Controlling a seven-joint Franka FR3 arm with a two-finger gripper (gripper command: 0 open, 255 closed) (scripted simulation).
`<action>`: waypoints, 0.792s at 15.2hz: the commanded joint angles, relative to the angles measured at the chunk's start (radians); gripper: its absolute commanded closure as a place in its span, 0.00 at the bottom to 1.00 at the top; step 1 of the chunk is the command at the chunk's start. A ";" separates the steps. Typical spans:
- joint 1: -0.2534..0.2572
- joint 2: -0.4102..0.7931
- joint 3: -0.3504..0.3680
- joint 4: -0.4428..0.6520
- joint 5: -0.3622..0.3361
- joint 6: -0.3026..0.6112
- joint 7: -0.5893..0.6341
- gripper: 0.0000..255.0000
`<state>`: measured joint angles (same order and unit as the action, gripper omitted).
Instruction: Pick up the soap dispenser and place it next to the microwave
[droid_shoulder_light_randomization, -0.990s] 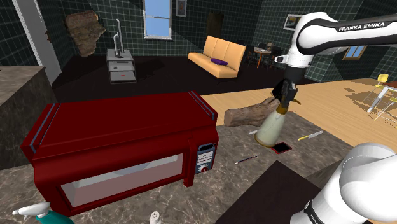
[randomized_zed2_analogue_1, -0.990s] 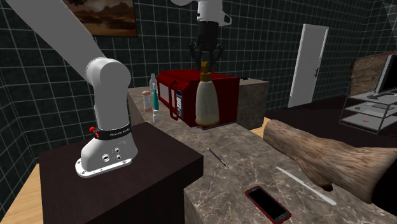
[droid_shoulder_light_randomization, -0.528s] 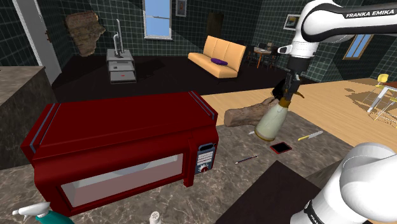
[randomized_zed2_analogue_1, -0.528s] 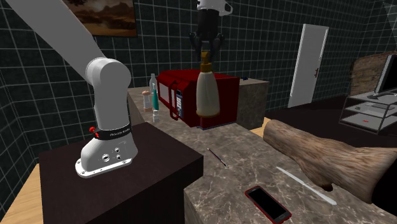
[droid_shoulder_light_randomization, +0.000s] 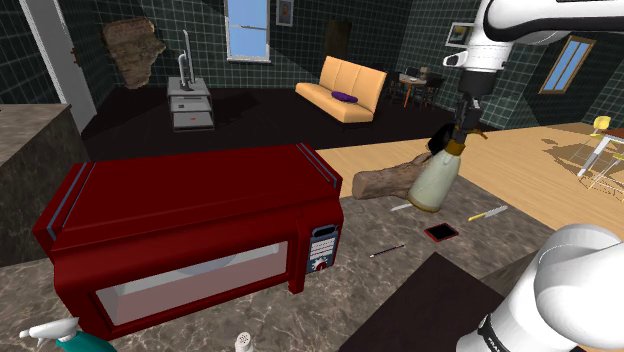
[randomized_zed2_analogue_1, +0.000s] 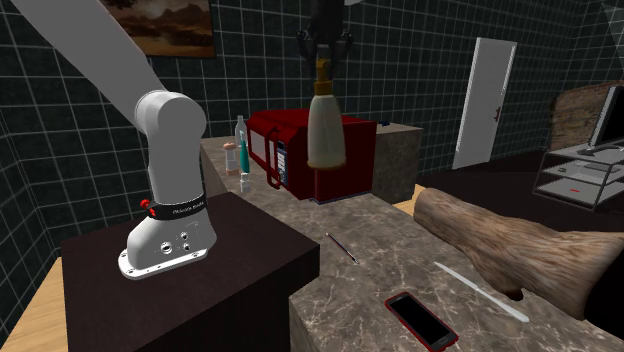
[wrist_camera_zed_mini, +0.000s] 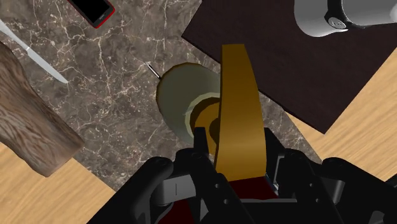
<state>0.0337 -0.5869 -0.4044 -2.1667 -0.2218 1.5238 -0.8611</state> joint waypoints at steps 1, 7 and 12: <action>0.002 0.007 0.002 0.033 0.004 -0.025 -0.003 1.00; 0.009 0.029 0.010 0.130 0.014 -0.101 -0.010 1.00; 0.014 0.053 0.015 0.217 0.023 -0.164 -0.017 1.00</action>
<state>0.0459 -0.5410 -0.3904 -1.9698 -0.2020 1.3717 -0.8777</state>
